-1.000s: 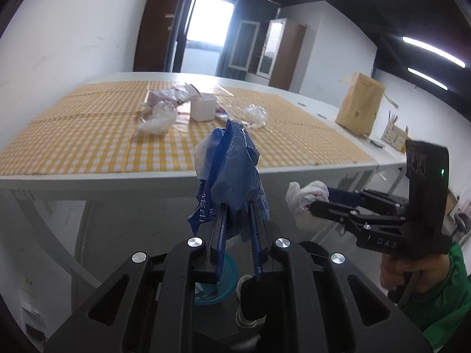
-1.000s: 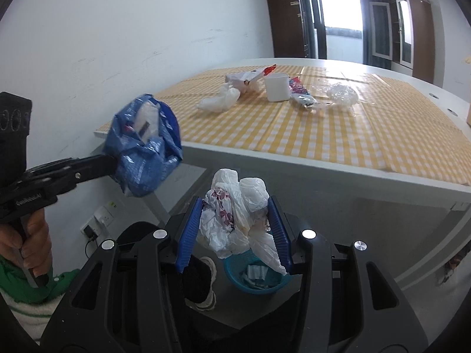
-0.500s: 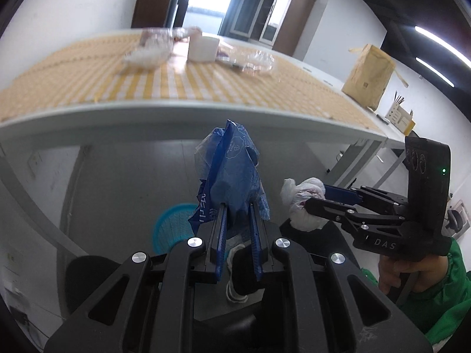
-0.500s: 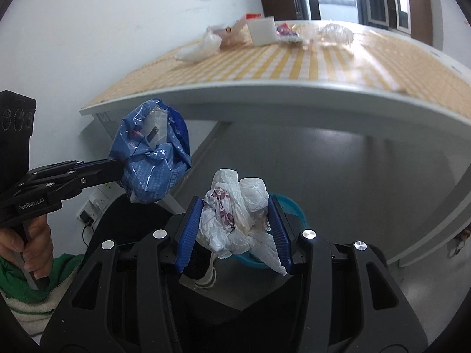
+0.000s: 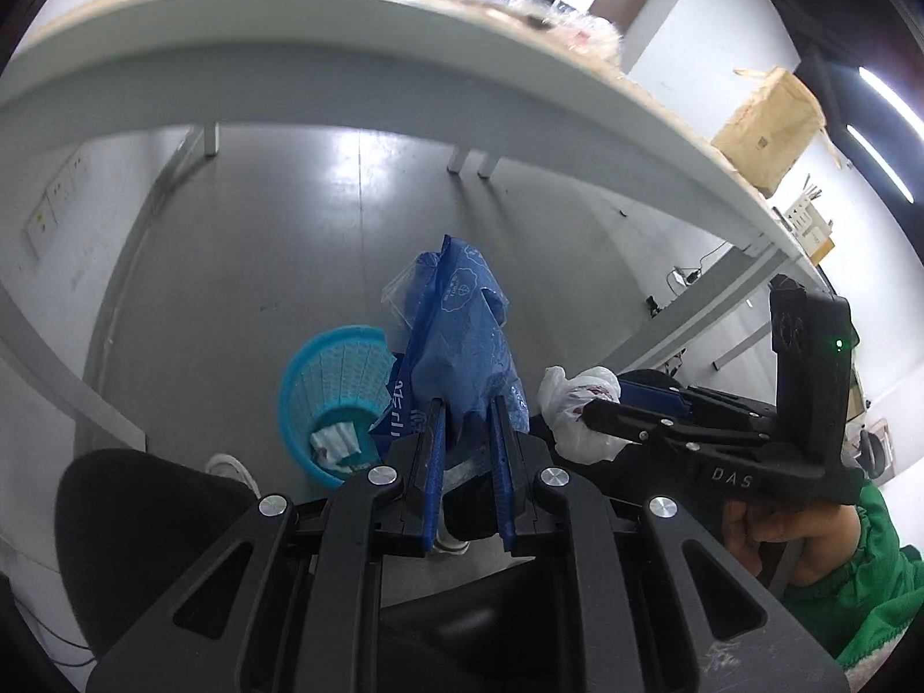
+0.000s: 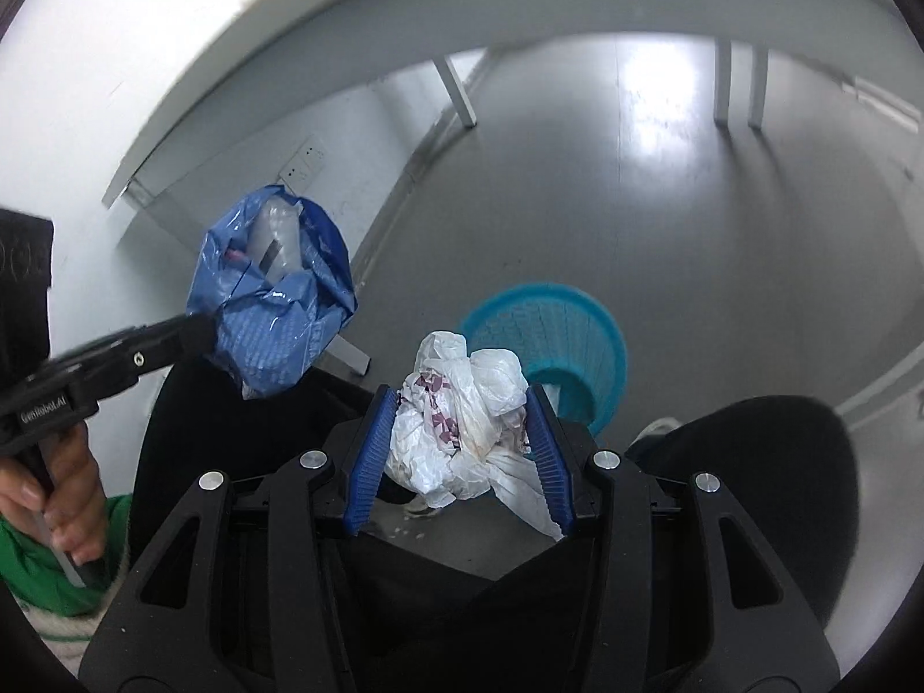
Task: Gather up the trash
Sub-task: 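Carry the blue bag and white bag down over the wastebasket with both grippers, then open both grippers to drop the bags into the wastebasket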
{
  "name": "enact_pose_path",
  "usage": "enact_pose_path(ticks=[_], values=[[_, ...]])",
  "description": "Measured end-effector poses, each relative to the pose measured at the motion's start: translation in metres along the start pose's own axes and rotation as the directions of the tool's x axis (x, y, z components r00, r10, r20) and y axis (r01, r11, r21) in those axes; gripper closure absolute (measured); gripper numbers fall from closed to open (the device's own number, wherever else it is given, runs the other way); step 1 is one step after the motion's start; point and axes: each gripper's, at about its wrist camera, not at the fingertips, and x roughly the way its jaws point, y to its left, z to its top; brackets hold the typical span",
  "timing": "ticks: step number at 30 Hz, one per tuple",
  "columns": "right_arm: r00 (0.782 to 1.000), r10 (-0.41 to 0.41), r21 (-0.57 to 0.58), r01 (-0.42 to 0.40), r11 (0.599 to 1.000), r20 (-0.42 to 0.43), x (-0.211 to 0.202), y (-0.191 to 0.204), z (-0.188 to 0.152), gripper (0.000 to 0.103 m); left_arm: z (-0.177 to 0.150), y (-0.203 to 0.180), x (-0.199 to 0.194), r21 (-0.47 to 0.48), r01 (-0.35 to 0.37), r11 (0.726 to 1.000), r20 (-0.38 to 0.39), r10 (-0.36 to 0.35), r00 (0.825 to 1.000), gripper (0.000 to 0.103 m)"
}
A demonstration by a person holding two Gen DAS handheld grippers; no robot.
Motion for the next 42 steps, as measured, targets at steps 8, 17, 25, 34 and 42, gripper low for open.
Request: enact_pose_path(ticks=[8, 17, 25, 34, 42], values=[[1.0, 0.004, 0.026, -0.003, 1.0, -0.024, 0.028, -0.012, 0.002, 0.059, 0.002, 0.024, 0.041, -0.097, -0.045, 0.994, -0.072, 0.038, 0.997, 0.089], [0.996, -0.038, 0.041, 0.041, 0.998, -0.085, 0.067, -0.022, 0.007, 0.059, 0.004, 0.054, 0.082, -0.187, -0.002, 0.982, -0.142, -0.025, 0.989, 0.089], [0.988, 0.013, 0.132, 0.008, 0.991, -0.152, 0.109, -0.051, 0.021, 0.059, 0.016, 0.065, 0.12, -0.194, -0.017, 0.981, -0.177, -0.018, 0.984, 0.089], [0.974, 0.015, 0.173, 0.026, 0.985, -0.226, 0.166, -0.073, 0.041, 0.059, 0.035, 0.08, 0.162, -0.221, -0.067, 0.973, -0.212, 0.019, 0.977, 0.089], [0.961, 0.001, 0.243, 0.069, 0.968, -0.277, 0.199, -0.104, 0.051, 0.059, 0.045, 0.096, 0.199, -0.278, -0.111, 0.954, -0.283, 0.029, 0.959, 0.089]])
